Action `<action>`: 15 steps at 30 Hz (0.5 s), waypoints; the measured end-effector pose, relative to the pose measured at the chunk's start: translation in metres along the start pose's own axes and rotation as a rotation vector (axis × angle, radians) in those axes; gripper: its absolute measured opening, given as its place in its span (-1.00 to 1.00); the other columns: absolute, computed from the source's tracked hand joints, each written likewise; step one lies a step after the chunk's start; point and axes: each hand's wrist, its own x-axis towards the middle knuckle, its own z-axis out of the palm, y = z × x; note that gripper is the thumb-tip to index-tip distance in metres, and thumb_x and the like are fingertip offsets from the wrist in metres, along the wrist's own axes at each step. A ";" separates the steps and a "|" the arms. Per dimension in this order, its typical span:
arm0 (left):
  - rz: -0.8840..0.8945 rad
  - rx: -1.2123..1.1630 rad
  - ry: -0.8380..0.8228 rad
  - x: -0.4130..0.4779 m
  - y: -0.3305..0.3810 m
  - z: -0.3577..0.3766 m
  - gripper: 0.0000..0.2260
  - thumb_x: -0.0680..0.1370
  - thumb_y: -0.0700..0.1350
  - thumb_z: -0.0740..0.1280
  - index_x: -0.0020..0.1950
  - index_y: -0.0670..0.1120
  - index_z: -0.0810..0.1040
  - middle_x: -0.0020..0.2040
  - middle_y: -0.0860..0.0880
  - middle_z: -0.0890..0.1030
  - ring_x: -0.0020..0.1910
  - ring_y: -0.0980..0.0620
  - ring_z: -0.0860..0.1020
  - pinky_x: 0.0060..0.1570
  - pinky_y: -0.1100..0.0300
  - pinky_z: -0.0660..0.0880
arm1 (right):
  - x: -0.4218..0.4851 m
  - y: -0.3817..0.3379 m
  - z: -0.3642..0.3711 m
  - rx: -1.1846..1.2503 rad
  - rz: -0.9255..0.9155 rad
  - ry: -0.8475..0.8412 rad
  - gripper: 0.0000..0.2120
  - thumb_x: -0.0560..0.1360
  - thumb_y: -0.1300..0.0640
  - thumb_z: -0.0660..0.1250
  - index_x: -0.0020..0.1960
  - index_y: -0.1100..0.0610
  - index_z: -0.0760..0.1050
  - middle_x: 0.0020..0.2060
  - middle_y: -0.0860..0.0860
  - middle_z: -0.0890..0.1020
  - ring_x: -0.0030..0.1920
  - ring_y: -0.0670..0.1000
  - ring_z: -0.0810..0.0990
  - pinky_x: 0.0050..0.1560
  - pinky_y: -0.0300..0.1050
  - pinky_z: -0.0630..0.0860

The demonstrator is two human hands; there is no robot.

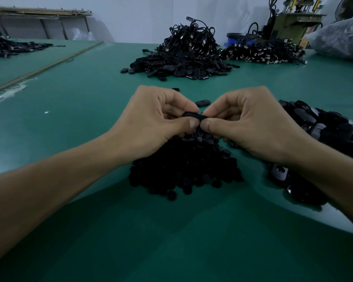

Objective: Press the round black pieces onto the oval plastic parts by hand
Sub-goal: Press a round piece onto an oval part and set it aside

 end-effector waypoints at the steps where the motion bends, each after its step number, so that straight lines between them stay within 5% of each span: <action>1: 0.002 -0.001 0.003 0.000 0.000 0.000 -0.83 0.46 -0.34 0.50 -0.12 -0.07 0.66 -0.23 -0.06 0.72 -0.36 0.18 0.64 -0.27 0.35 0.58 | 0.000 0.000 0.000 -0.010 -0.004 0.004 -0.92 0.43 0.11 0.53 -0.19 0.01 0.63 -0.30 -0.07 0.72 -0.34 -0.13 0.67 -0.28 -0.27 0.55; 9: 0.028 0.039 0.064 -0.001 0.001 0.002 -0.81 0.43 -0.30 0.54 -0.16 -0.01 0.67 -0.23 -0.04 0.73 -0.31 0.13 0.66 -0.11 0.18 0.65 | 0.000 0.000 0.004 -0.054 -0.021 0.044 -0.89 0.44 0.10 0.52 -0.21 -0.01 0.61 -0.34 -0.09 0.69 -0.39 -0.16 0.62 -0.31 -0.17 0.53; 15: 0.063 0.113 0.085 0.000 0.001 0.001 -0.80 0.41 -0.25 0.57 -0.19 0.05 0.66 -0.26 0.05 0.73 -0.29 0.13 0.68 -0.09 0.13 0.66 | 0.001 -0.001 0.006 -0.058 -0.038 0.044 -0.88 0.44 0.14 0.52 -0.21 0.00 0.61 -0.36 -0.12 0.68 -0.41 -0.22 0.59 -0.38 -0.34 0.45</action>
